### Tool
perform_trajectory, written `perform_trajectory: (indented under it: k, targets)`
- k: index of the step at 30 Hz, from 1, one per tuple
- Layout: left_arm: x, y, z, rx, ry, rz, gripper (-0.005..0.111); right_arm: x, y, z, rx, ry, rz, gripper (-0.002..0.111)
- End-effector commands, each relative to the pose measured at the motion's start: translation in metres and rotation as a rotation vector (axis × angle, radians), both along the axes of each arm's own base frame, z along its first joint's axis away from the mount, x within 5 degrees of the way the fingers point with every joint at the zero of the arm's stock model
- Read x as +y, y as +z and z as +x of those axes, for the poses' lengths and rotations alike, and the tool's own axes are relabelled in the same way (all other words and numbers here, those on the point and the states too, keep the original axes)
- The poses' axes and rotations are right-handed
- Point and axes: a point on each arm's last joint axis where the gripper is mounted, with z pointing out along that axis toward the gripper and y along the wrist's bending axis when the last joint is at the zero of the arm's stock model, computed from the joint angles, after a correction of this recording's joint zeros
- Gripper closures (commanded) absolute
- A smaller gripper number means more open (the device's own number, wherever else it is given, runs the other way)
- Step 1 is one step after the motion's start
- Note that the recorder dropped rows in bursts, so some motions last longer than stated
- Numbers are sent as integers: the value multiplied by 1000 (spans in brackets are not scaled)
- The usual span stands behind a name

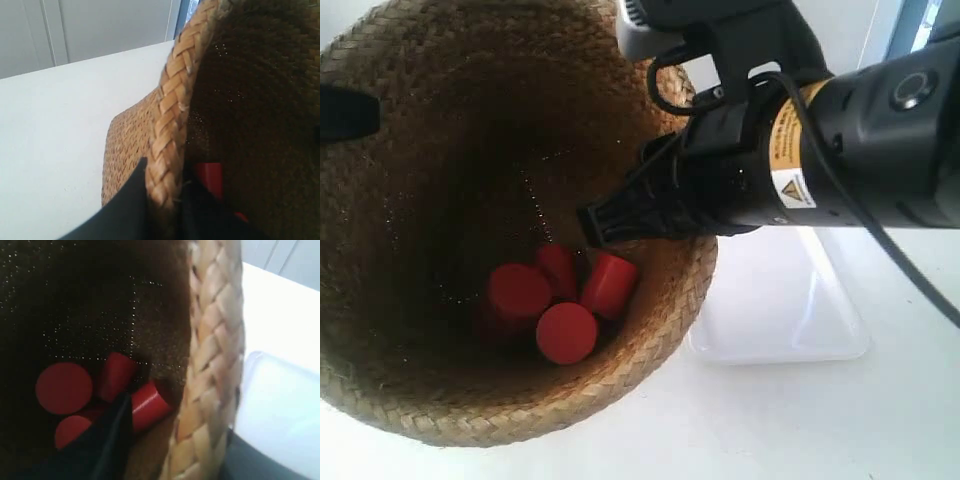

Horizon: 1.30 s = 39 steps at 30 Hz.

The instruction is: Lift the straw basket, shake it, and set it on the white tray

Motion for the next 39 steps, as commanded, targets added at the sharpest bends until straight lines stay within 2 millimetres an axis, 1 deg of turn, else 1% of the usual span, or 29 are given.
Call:
perform_trajectory:
  k: [1,2,3,4,6,7,8,9,11,12,13,15,20,26,28,29,30,31,32,33,34,35,36,37,38,39]
  targets:
    - [-2,4,-3,-17,-21,-8,107,5,-9,6,-6,19,-24,108]
    - [-2,5,-2,-23,-21,-1,107,6,-6,6,-17,23,-18,108]
    - [-2,11,-3,-27,-27,-17,107,4,5,5,-34,17,2,108]
    - [-4,25,-10,-35,-50,-65,107,3,24,0,-55,24,46,108]
    - [-9,64,-34,-133,-137,-119,107,-2,77,-22,-145,106,163,108]
    - [-10,74,-45,-182,-192,-92,107,-5,90,-32,-182,142,196,108]
    - [-11,71,-46,-198,-215,-48,107,-6,89,-37,-217,171,172,108]
    - [-11,54,-37,-153,-192,-20,107,-5,69,-30,-199,141,106,108]
    - [-6,12,-7,-3,-55,-62,107,-4,22,-5,-78,-15,17,108]
    - [-6,2,-2,35,-34,-73,107,-5,13,0,-44,-42,5,108]
    - [-5,-3,0,48,-33,-65,107,-2,7,1,-27,-29,7,108]
    - [-6,-3,0,30,-47,-44,107,0,5,1,-30,-5,8,108]
    - [-5,-1,1,14,-31,-55,107,0,2,0,-9,-11,12,108]
    - [-6,-2,0,23,-37,-62,107,0,-16,-1,25,-5,-22,108]
    - [-6,-2,0,23,-37,-62,107,0,-19,0,29,-4,-31,108]
    - [-6,0,0,20,-38,-73,107,0,-12,-1,21,-8,-9,108]
    - [-7,7,-3,8,-44,-98,107,-2,2,-4,9,-8,32,108]
    - [-8,27,-11,-42,-71,-128,107,-4,25,-12,-26,21,79,108]
    - [-7,45,-21,-103,-83,-147,107,-7,54,-23,-80,68,145,108]
    - [-7,63,-31,-159,-104,-164,107,-11,78,-34,-129,112,201,108]
    - [-8,83,-48,-228,-149,-156,107,-16,100,-46,-183,159,262,108]
    - [-9,84,-52,-247,-185,-103,107,-17,106,-52,-222,193,263,108]
    - [-10,71,-47,-211,-196,-53,107,-14,92,-46,-219,170,207,108]
    - [-9,45,-30,-116,-154,-62,107,-12,64,-31,-188,99,112,108]
    - [-8,20,-15,-30,-89,-96,107,-11,35,-14,-113,-13,50,108]
    - [-7,2,-5,42,-44,-134,107,-11,13,-2,-25,-93,5,108]
